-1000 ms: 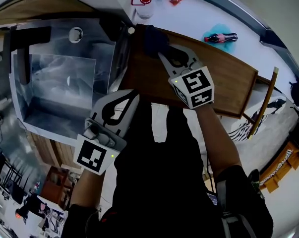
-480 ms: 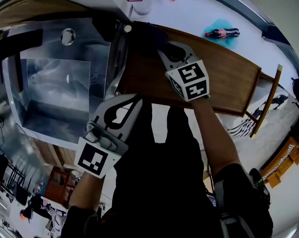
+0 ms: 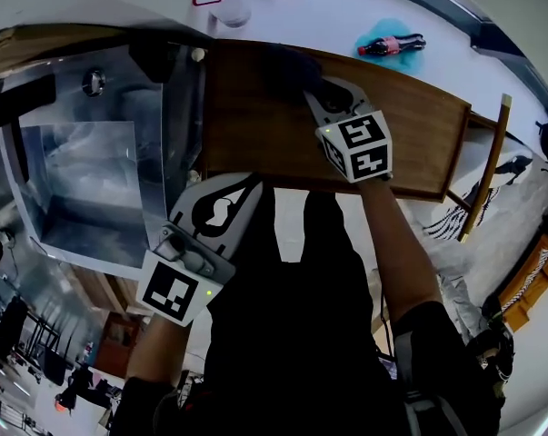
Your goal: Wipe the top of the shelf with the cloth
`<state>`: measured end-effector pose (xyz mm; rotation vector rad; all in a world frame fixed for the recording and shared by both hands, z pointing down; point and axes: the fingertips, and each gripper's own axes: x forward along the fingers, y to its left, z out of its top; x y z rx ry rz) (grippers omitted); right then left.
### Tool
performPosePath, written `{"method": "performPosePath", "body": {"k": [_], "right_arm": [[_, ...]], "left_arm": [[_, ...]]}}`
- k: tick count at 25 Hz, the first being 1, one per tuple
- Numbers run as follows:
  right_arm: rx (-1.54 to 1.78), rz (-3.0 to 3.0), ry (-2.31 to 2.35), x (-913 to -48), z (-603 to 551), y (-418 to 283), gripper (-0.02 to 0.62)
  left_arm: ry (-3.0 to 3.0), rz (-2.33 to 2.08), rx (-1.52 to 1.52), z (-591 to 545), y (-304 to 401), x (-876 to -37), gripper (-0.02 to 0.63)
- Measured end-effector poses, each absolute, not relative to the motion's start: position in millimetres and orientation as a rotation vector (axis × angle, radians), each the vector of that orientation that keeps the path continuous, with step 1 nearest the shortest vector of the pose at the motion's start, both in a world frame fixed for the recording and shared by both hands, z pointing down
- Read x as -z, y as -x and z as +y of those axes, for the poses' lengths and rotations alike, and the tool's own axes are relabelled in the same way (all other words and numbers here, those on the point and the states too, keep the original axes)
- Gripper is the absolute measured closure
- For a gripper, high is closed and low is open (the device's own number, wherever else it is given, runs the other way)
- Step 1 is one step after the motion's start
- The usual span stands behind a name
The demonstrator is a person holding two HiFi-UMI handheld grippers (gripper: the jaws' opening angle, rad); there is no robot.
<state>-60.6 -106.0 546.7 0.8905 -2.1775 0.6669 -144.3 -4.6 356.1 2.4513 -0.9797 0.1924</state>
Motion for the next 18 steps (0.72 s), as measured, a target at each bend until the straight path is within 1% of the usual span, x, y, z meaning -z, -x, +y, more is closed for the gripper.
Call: {"method": "performPosePath", "body": {"k": [18], "right_arm": [[-0.732,-2.077,-1.096,-546,-97,-82,0.512]], "left_arm": [[-2.528,-0.805,-0.234,-6,38,-351,0.588]]}}
